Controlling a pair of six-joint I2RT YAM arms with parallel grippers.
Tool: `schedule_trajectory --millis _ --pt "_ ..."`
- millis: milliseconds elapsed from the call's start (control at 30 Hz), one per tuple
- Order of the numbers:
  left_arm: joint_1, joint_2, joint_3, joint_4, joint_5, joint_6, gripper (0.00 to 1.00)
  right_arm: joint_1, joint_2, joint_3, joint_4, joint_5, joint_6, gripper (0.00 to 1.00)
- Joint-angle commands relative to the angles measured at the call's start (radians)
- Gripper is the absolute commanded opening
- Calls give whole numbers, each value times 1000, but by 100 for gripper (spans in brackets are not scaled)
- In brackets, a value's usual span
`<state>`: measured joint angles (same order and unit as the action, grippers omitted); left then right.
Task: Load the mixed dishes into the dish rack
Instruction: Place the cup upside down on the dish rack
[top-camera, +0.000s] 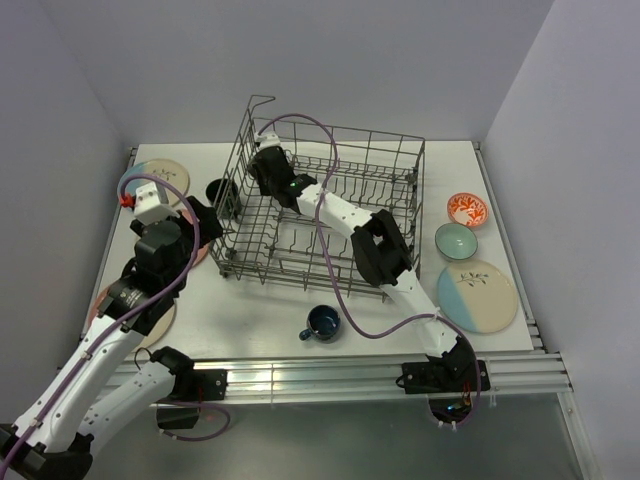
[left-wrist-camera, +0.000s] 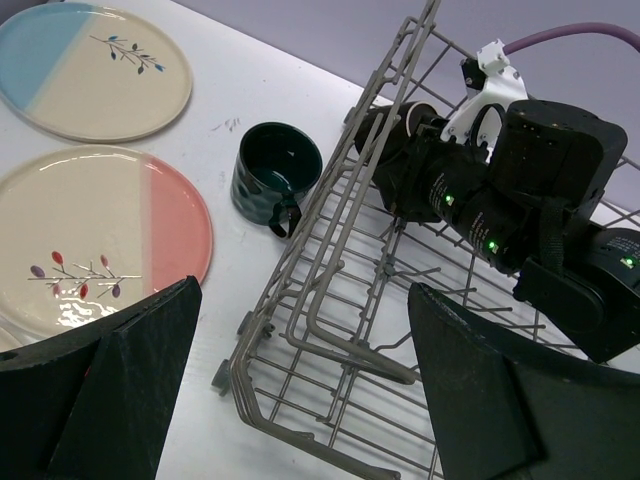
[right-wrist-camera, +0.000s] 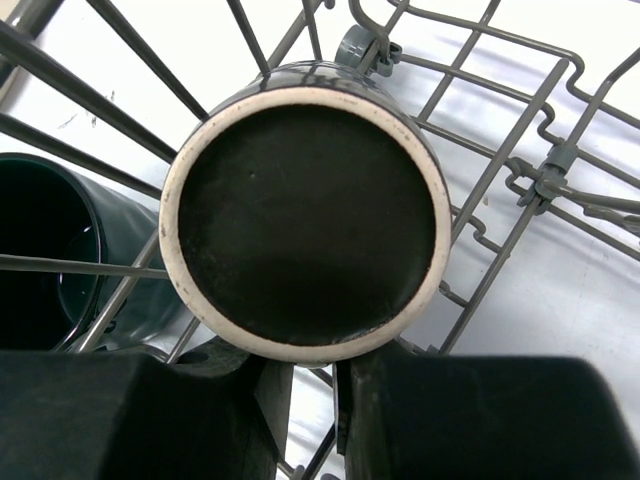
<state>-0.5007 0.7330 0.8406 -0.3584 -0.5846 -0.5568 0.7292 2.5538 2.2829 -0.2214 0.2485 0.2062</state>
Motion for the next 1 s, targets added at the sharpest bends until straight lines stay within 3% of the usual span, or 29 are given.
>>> schedule_trajectory --millis 0,267,600,800,967 --pt "5 -18 -1 26 -21 -12 91 3 -90 -10 22 49 -34 24" --pt "5 -21 -6 22 -18 -15 91 3 -89 -5 22 44 -47 33" --pt "5 -17 -9 24 -17 -14 91 3 -92 -10 22 23 -51 34" --pt "36 32 29 24 29 -11 92 -4 -216 -135 105 -162 -145 58" --pt "171 123 110 36 207 -6 91 -31 -317 -227 134 -319 -186 63"
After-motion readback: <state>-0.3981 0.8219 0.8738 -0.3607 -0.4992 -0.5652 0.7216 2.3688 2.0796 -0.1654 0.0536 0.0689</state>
